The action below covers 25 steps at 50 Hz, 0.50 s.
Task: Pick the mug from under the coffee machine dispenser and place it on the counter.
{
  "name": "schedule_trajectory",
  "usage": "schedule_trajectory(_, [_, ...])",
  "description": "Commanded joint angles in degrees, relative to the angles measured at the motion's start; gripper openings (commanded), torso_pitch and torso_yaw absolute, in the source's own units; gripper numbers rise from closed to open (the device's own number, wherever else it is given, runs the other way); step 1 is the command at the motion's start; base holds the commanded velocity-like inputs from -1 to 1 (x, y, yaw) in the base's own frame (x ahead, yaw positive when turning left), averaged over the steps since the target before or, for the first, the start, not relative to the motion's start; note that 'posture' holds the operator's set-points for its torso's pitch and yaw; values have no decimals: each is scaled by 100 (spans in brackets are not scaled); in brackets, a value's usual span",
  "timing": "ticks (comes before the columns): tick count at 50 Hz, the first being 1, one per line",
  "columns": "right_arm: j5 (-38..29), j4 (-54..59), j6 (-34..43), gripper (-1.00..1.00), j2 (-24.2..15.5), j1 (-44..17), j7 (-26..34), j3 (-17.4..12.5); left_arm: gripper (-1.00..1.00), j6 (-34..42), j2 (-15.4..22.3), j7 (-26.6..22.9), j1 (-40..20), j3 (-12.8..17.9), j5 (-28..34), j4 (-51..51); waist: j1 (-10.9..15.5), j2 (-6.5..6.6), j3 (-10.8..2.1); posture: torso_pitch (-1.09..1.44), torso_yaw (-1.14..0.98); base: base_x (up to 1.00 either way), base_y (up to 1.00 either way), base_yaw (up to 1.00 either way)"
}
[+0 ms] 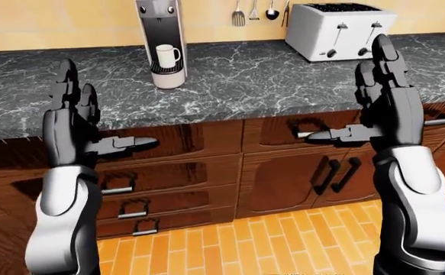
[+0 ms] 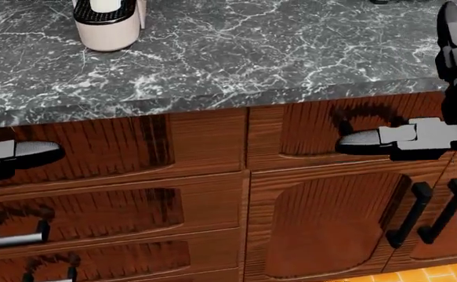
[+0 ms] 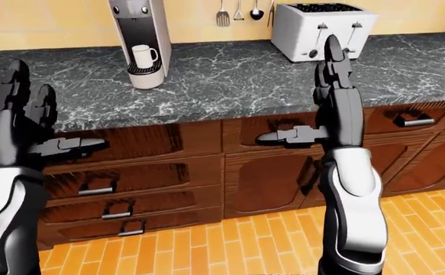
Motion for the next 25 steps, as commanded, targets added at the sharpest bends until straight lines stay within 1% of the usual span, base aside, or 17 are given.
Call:
schedule_trajectory(1, [3,-172,-112,100,-41,-164,-6,15,100,-137,111,6,-146,113,10,-180,33,-64,-117,0,0,16,0,0])
schedule_trajectory(3, [6,-177,-97,100,-45,-177,-5,10,100,-125,115,7,-153,123,3,-187,19,18,-143,0,0,18,0,0])
schedule_trajectory(7, [5,-172,-87,100,-52,-203,-8,12,100,-97,125,15,-172,128,-9,-205,-1,259,-34,0,0,17,0,0])
schedule_trajectory(8, [9,-176,-78,100,-55,-210,-9,9,100,-95,125,20,-175,128,-10,-206,-14,346,-40,0,0,16,0,0])
schedule_trajectory(9, [9,-171,-78,100,-57,-217,-9,10,100,-94,125,21,-179,127,-12,-206,-31,468,-63,0,0,17,0,0])
schedule_trajectory(10, [8,-168,-80,100,-58,-219,-10,12,100,-90,124,22,-178,125,-16,-210,-46,640,-115,0,0,19,0,0])
schedule_trajectory(11, [7,-166,-80,100,-60,-222,-11,13,100,-88,126,23,-179,126,-17,-211,-33,865,-194,0,0,18,0,0])
schedule_trajectory(12, [12,-171,-66,100,-66,-237,-12,11,100,-79,131,25,-187,133,-26,-216,30,571,-119,0,0,19,0,0])
schedule_trajectory(13, [13,-170,-65,100,-70,-242,-13,8,100,-84,131,27,-186,130,-24,-210,-2,685,-100,0,0,17,0,0])
schedule_trajectory(14, [11,-167,-74,100,-69,-236,-13,10,100,-89,128,28,-182,127,-24,-208,39,652,-123,0,0,18,0,0])
schedule_trajectory(17, [0,-164,-106,100,-57,-202,-7,20,100,-95,131,25,-174,131,-24,-202,59,510,-152,0,0,18,0,0])
schedule_trajectory(19, [4,-169,-91,100,-62,-215,-6,13,100,-91,130,27,-173,127,-24,-212,70,385,-96,0,0,18,0,0])
schedule_trajectory(20, [2,-168,-94,100,-58,-211,-8,15,100,-90,129,27,-172,126,-25,-212,82,309,-91,0,0,19,0,0])
schedule_trajectory(22, [-6,-163,-107,100,-53,-200,-9,21,100,-94,129,25,-169,128,-25,-207,104,105,-96,0,0,18,0,0])
schedule_trajectory(23, [-8,-161,-112,100,-52,-195,-8,20,100,-90,130,25,-169,127,-25,-209,113,-55,-139,0,0,18,0,0])
schedule_trajectory(24, [-8,-160,-112,100,-53,-197,-8,17,100,-89,127,26,-169,123,-24,-211,98,-277,-214,0,0,18,0,0])
schedule_trajectory(25, [-9,-170,-109,100,-54,-192,-6,15,100,-93,124,25,-164,120,-22,-211,44,17,-145,0,0,18,0,0])
